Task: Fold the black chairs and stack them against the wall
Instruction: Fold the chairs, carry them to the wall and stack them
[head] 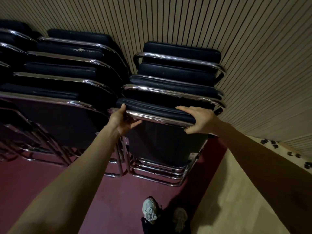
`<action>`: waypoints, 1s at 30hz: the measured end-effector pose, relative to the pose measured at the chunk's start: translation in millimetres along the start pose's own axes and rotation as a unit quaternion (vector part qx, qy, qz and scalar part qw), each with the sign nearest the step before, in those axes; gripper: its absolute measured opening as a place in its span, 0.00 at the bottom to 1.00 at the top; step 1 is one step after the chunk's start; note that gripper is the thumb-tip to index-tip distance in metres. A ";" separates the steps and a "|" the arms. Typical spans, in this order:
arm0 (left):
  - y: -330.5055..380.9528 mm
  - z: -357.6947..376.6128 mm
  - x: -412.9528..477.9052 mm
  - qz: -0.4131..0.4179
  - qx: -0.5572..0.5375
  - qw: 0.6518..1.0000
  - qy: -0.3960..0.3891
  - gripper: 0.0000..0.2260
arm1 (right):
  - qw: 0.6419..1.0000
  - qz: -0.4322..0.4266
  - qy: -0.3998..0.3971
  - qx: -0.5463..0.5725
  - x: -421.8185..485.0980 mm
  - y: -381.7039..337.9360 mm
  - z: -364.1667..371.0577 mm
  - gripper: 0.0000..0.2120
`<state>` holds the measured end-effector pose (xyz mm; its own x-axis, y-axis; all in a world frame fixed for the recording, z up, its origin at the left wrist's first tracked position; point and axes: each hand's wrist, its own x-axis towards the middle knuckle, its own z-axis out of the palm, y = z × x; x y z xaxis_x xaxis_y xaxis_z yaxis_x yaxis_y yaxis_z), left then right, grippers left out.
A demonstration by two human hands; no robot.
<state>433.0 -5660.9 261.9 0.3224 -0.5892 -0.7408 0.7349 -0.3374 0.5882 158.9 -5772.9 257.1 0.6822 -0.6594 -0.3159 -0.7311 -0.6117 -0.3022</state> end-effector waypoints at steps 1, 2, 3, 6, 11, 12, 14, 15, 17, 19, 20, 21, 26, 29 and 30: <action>-1.6 -1.5 -2.6 0.002 0.001 1.000 -0.002 0.15 | 1.000 0.005 0.000 -0.003 -2.2 -1.9 0.8 0.44; -2.8 -2.6 -6.7 0.007 0.002 1.000 -0.001 0.15 | 1.000 0.014 -0.001 -0.010 -5.3 -5.1 1.4 0.45; -3.2 -3.0 -10.5 0.011 -0.001 1.000 0.002 0.15 | 0.999 0.022 -0.005 -0.025 -8.2 -8.9 1.5 0.45; -4.5 -3.0 -20.5 0.024 0.022 0.999 0.026 0.10 | 0.996 0.058 -0.030 -0.063 -15.5 -22.9 1.0 0.48; -28.9 -7.5 -57.3 0.010 0.042 0.999 -0.022 0.08 | 0.988 0.115 -0.041 -0.096 -27.8 -57.8 8.5 0.47; -34.6 -10.8 -70.0 0.015 0.039 0.999 -0.028 0.08 | 0.987 0.126 -0.044 -0.093 -29.3 -67.5 8.8 0.45; -46.1 -19.1 -97.2 0.039 0.043 0.998 -0.026 0.15 | 0.989 0.122 -0.055 -0.058 -32.9 -90.2 3.3 0.40; -51.9 -25.7 -112.4 0.050 0.049 0.997 -0.026 0.16 | 0.993 0.097 -0.059 -0.030 -36.0 -105.9 -0.3 0.37; -62.6 -47.3 -149.3 0.073 0.080 0.994 -0.014 0.10 | 0.998 0.012 -0.048 0.046 -46.3 -147.1 -2.3 0.32; -76.6 -84.7 -187.2 0.105 0.103 0.988 0.043 0.07 | 0.991 -0.069 -0.044 0.105 -64.5 -199.0 7.5 0.29; -84.9 -110.5 -205.9 0.126 0.114 0.982 0.082 0.10 | 0.986 -0.108 -0.054 0.113 -74.5 -228.1 16.9 0.28; -92.7 -137.3 -225.2 0.143 0.115 0.976 0.120 0.15 | 0.980 -0.144 -0.071 0.118 -84.8 -256.5 28.8 0.28; -133.0 -291.3 -344.0 0.209 0.033 0.921 0.329 0.21 | 0.922 -0.332 -0.168 0.107 -147.8 -418.7 85.6 0.29; -172.9 -380.5 -425.1 0.249 -0.032 0.863 0.437 0.20 | 0.877 -0.422 -0.207 0.099 -200.6 -518.6 126.3 0.29; -189.8 -408.9 -452.0 0.256 -0.050 0.845 0.466 0.20 | 0.861 -0.452 -0.216 0.092 -220.7 -550.9 143.0 0.30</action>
<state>391.7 -5030.4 352.5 0.9091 0.2112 -0.3590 0.3889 -0.1214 0.9133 412.0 -5227.9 364.7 0.9396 0.2972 -0.1699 0.0849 -0.6831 -0.7253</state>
